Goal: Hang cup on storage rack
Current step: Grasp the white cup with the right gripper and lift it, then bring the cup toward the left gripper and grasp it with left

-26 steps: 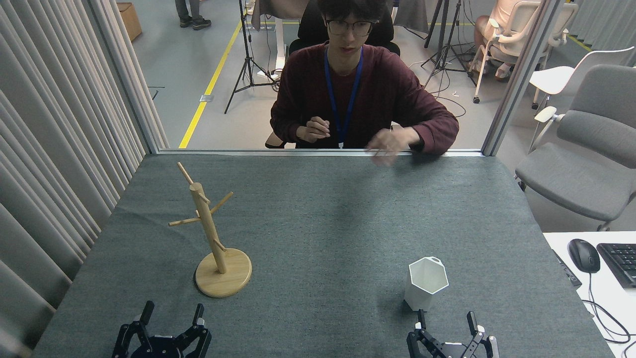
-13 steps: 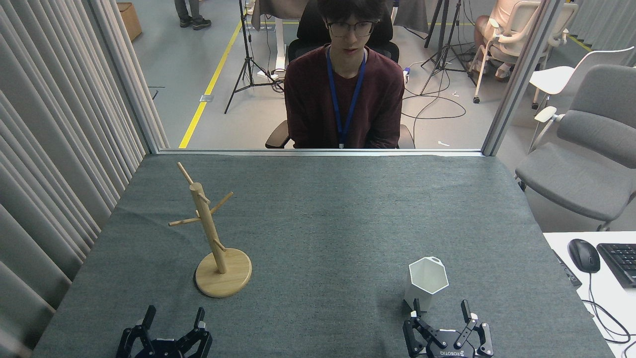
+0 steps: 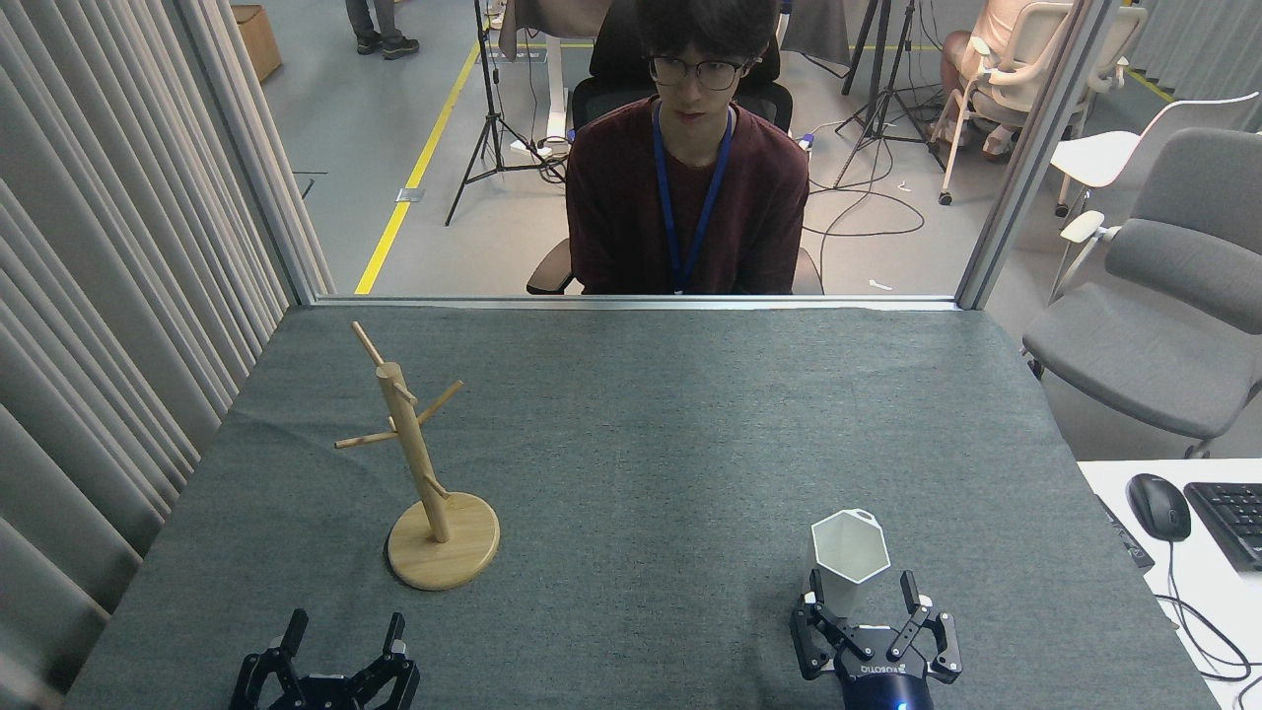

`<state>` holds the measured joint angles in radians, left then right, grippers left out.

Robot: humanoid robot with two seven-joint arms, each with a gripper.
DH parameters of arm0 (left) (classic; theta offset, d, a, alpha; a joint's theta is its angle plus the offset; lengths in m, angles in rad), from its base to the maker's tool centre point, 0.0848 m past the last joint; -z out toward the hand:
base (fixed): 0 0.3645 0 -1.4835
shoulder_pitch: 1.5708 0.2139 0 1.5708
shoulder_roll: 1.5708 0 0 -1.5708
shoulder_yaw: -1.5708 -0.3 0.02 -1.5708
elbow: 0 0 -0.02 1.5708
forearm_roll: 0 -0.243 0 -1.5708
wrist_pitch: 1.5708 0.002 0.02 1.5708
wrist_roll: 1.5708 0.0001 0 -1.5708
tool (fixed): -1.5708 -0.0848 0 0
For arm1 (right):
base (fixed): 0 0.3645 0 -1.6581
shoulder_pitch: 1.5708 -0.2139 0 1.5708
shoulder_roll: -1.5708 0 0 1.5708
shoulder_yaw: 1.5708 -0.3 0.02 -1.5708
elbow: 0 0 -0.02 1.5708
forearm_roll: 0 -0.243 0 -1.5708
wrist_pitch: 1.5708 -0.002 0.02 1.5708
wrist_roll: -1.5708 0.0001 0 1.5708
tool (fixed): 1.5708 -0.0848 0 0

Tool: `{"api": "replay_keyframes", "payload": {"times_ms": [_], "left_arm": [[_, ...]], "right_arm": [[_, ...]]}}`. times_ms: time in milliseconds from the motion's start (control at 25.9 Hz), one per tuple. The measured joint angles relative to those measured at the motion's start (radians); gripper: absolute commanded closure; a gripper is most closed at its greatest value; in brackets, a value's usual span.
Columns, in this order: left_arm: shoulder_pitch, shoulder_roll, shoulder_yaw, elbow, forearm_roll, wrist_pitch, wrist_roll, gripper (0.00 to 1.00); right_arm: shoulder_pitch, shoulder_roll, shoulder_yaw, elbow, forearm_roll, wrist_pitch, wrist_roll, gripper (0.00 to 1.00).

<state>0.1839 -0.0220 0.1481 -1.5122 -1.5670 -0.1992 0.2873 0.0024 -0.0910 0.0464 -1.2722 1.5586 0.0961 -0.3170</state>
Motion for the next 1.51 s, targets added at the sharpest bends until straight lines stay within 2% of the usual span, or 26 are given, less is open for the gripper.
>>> {"api": "replay_keyframes", "payload": {"times_ms": [387, 425, 541, 580, 812, 1006, 1122, 1238, 1354, 1508], "left_arm": [[-0.001, 0.002, 0.001, 0.004, 0.001, 0.0, 0.0, 0.01], [-0.001, 0.002, 0.001, 0.004, 0.001, 0.0, 0.0, 0.01], [-0.002, 0.0, 0.001, 0.004, 0.001, 0.0, 0.0, 0.01], [-0.003, 0.0, 0.001, 0.004, 0.001, 0.0, 0.0, 0.01], [-0.01, -0.004, -0.003, 0.001, -0.001, -0.004, 0.0, 0.01], [-0.011, 0.003, -0.11, 0.001, -0.029, -0.014, -0.005, 0.01], [-0.001, 0.0, -0.195, -0.002, -0.09, -0.016, -0.011, 0.01], [-0.004, -0.016, -0.267, -0.002, -0.156, -0.014, -0.015, 0.01], [-0.032, -0.036, -0.314, 0.001, -0.221, -0.008, -0.018, 0.01], [-0.068, -0.051, -0.349, 0.009, -0.264, -0.006, -0.019, 0.01]], "right_arm": [[-0.064, 0.0, 0.002, 0.084, 0.0, 0.001, 0.004, 0.02], [-0.07, 0.0, 0.003, 0.093, 0.0, 0.001, 0.004, 0.04], [-0.079, 0.002, 0.005, 0.11, 0.0, 0.001, -0.001, 0.49], [-0.08, 0.002, 0.006, 0.113, 0.001, 0.001, -0.002, 0.54], [-0.075, 0.0, 0.005, 0.088, 0.0, -0.002, -0.007, 0.55], [-0.034, 0.015, 0.018, -0.089, -0.002, -0.054, -0.026, 0.54], [0.015, 0.047, 0.091, -0.207, 0.0, -0.108, -0.037, 0.54], [0.048, 0.065, 0.169, -0.274, 0.005, -0.132, -0.046, 0.55], [0.065, 0.086, 0.227, -0.299, 0.014, -0.138, -0.048, 0.55], [0.087, 0.122, 0.285, -0.302, 0.06, -0.14, -0.049, 0.55]]}}
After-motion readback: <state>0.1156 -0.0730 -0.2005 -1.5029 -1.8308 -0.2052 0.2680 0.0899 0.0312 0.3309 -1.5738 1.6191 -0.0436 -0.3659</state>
